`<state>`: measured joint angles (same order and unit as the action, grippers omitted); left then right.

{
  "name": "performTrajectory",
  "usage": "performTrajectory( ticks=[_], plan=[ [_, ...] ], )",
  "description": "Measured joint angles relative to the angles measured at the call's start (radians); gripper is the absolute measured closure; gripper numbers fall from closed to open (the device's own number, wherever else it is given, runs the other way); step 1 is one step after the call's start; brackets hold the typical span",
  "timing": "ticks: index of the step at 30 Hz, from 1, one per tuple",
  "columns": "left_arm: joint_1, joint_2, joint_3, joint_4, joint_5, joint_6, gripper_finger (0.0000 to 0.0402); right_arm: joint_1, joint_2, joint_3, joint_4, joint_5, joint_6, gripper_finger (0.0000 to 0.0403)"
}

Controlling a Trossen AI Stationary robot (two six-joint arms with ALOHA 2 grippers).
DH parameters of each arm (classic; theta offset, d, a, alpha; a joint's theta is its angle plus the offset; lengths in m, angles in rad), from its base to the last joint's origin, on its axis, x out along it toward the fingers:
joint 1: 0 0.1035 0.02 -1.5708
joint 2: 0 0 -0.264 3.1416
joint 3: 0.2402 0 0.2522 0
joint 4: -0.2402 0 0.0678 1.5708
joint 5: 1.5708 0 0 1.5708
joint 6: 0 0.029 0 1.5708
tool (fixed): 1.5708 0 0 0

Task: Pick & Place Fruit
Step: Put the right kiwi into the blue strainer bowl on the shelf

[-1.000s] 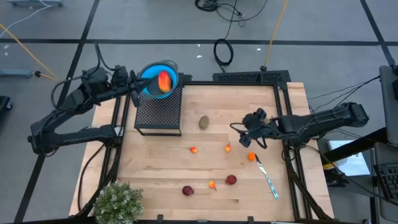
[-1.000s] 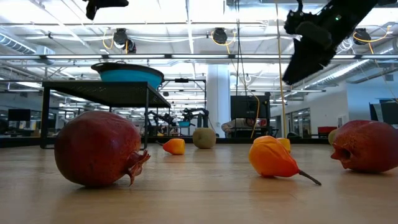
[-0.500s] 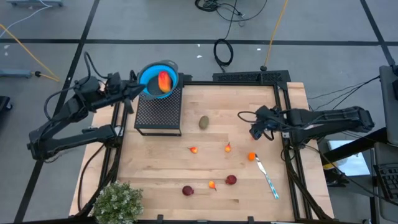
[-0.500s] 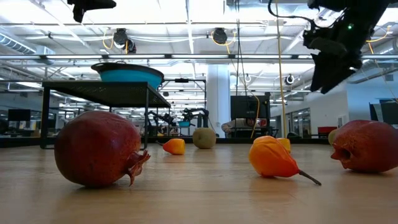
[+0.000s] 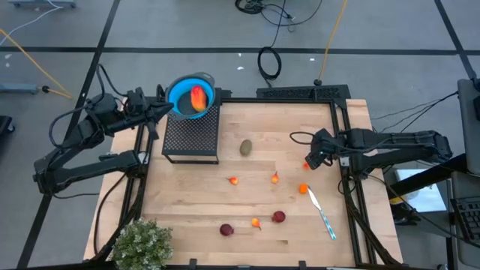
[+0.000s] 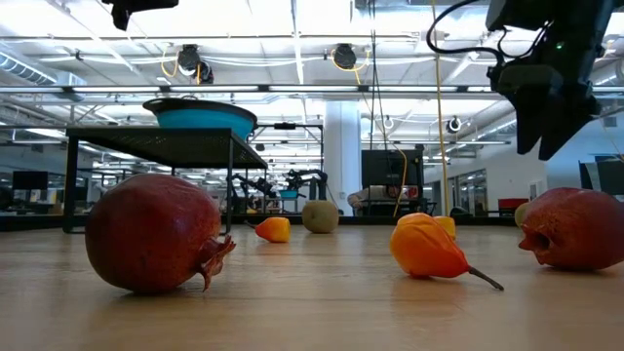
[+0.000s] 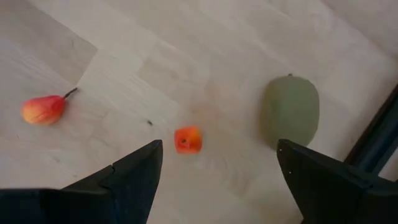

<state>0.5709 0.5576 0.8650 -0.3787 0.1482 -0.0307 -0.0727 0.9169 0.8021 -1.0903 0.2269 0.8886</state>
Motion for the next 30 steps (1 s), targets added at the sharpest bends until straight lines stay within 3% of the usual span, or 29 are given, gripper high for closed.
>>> performTrajectory(
  ticks=[7,16,26,30],
  plan=[
    [0.000,0.000,0.000,0.000,0.000,0.000,0.0386,0.000,0.000,0.000,0.030,0.003,-0.087,0.0096],
    [0.000,0.000,0.000,0.000,0.000,0.029,0.0398,0.000,0.000,0.000,0.030,0.008,-0.183,0.0094],
    [0.000,0.000,0.000,0.001,0.000,0.021,0.0384,0.000,0.002,0.000,-0.059,0.113,-0.220,0.0014],
    [0.000,0.000,0.000,0.001,0.000,-0.008,0.0382,0.000,0.002,0.000,-0.059,0.112,-0.220,0.0008]
  ],
)
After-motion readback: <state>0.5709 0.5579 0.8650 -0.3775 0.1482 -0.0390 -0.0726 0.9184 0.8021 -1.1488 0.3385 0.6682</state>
